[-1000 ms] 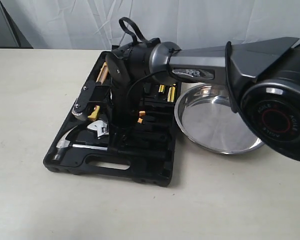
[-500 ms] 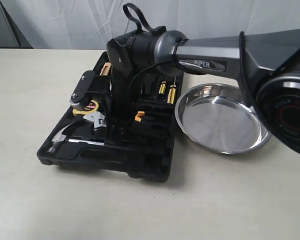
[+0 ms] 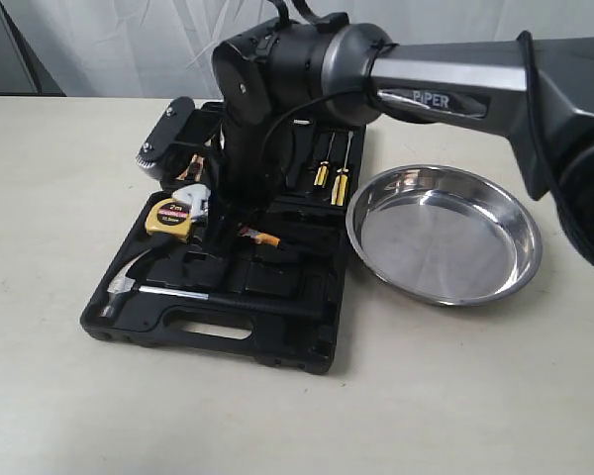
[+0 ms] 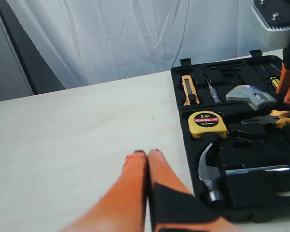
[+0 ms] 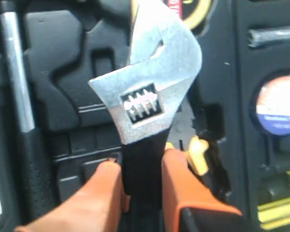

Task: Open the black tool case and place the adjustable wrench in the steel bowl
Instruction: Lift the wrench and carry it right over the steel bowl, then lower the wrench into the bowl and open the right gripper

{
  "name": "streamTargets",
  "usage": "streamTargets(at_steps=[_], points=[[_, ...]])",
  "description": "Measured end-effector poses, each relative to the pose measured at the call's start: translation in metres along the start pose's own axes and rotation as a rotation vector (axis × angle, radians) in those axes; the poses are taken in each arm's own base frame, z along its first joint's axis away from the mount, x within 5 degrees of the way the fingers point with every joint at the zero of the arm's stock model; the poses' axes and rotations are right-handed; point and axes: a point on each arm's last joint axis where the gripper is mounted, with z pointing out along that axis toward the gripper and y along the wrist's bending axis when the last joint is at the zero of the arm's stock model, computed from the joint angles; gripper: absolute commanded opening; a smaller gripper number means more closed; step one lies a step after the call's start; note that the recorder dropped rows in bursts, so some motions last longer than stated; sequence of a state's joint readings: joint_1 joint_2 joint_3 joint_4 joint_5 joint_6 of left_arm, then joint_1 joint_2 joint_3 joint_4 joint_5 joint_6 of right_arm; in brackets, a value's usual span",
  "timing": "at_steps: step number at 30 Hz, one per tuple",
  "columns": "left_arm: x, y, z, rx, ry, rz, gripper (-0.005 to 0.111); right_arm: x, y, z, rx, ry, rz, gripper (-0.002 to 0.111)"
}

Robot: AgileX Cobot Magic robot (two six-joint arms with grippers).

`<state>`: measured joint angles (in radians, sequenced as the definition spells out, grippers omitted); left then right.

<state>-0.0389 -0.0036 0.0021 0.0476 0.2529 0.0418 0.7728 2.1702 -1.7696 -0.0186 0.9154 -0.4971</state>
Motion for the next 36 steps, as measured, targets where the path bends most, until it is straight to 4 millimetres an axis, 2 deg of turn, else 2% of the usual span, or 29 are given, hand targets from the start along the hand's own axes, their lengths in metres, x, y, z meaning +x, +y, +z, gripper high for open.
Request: streamTargets(at_steps=[6,8,12,16,19,25,30,33,36], points=[[0.0,0.0,0.0,0.0,0.0,0.0,0.0,0.006,-0.021,-0.035,0.13,-0.02,0.163,-0.001],[0.0,0.0,0.0,0.0,0.0,0.0,0.0,0.015,-0.034,-0.043,0.148,-0.023,0.235,-0.001],[0.0,0.0,0.0,0.0,0.0,0.0,0.0,0.054,-0.067,-0.048,0.166,0.043,0.407,-0.001],[0.0,0.0,0.0,0.0,0.0,0.0,0.0,0.108,-0.094,-0.043,0.167,0.15,0.558,-0.001],[0.0,0.0,0.0,0.0,0.0,0.0,0.0,0.14,-0.099,-0.038,0.158,0.213,0.616,-0.001],[0.0,0.0,0.0,0.0,0.0,0.0,0.0,0.173,-0.098,-0.018,0.147,0.231,0.661,-0.001],[0.0,0.0,0.0,0.0,0.0,0.0,0.0,0.184,-0.095,-0.005,0.168,0.184,0.657,-0.001],[0.0,0.0,0.0,0.0,0.0,0.0,0.0,0.183,-0.097,-0.003,0.186,0.145,0.651,-0.001],[0.0,0.0,0.0,0.0,0.0,0.0,0.0,0.181,-0.098,-0.003,0.197,0.122,0.649,0.008]])
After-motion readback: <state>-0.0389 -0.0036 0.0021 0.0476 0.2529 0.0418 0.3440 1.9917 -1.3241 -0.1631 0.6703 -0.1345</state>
